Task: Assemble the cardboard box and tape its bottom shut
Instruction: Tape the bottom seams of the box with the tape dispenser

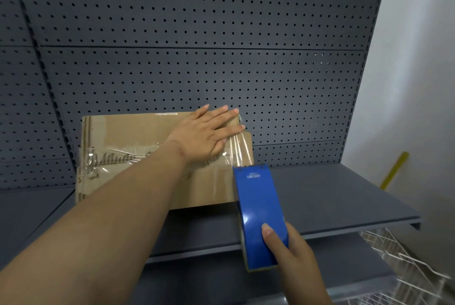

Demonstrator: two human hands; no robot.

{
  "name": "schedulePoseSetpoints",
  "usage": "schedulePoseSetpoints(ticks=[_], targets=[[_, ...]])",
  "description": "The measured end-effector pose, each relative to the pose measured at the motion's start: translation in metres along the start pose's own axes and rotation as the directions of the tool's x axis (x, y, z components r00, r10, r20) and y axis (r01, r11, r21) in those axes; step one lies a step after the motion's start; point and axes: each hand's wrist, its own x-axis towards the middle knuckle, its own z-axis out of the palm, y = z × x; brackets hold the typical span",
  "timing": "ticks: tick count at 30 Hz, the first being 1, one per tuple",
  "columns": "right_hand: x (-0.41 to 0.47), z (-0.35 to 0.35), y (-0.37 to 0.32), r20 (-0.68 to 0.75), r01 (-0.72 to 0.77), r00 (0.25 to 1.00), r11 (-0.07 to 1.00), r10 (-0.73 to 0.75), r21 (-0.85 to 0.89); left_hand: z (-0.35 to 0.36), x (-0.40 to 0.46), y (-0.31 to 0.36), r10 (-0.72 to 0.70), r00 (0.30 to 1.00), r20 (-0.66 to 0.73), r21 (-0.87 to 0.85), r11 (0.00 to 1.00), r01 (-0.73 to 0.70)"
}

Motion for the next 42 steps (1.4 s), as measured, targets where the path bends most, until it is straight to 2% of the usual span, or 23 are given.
schedulePoseSetpoints(ticks=[3, 10, 13, 20, 25, 30, 34, 42], targets=[[-0.005, 0.001, 0.011, 0.001, -0.036, 0.999, 0.999, 0.036, -0.039, 0.001, 0.002, -0.001, -0.006, 1.0, 0.009, 0.011, 1.0, 0.006], [0.003, -0.005, 0.014, 0.047, -0.089, 0.995, 0.996, 0.089, 0.004, -0.002, -0.001, 0.015, -0.038, 0.999, 0.021, 0.08, 0.996, 0.037], [0.004, -0.007, 0.017, 0.063, -0.089, 0.994, 0.996, 0.089, 0.005, -0.003, -0.003, 0.024, 0.007, 0.999, 0.037, 0.128, 0.992, -0.012], [0.005, -0.006, 0.023, 0.096, -0.098, 0.991, 0.995, 0.095, 0.029, -0.016, -0.008, 0.028, 0.026, 0.984, 0.176, -0.071, 0.997, -0.013], [0.003, -0.006, 0.023, 0.099, -0.089, 0.991, 0.996, 0.086, 0.023, -0.012, -0.014, 0.035, -0.071, 0.985, 0.156, -0.134, 0.987, 0.092], [0.001, 0.001, 0.022, 0.116, -0.09, 0.99, 0.995, 0.085, 0.032, -0.002, -0.019, 0.045, -0.134, 0.981, 0.143, -0.07, 0.987, 0.145], [0.001, 0.002, 0.022, 0.104, -0.074, 0.992, 0.997, 0.071, 0.029, 0.003, -0.02, 0.048, -0.157, 0.981, 0.116, -0.012, 0.987, 0.159], [0.001, 0.0, 0.013, 0.09, 0.012, 0.996, 1.0, -0.012, 0.002, 0.004, -0.01, 0.039, -0.191, 0.979, 0.069, -0.036, 0.98, 0.194]])
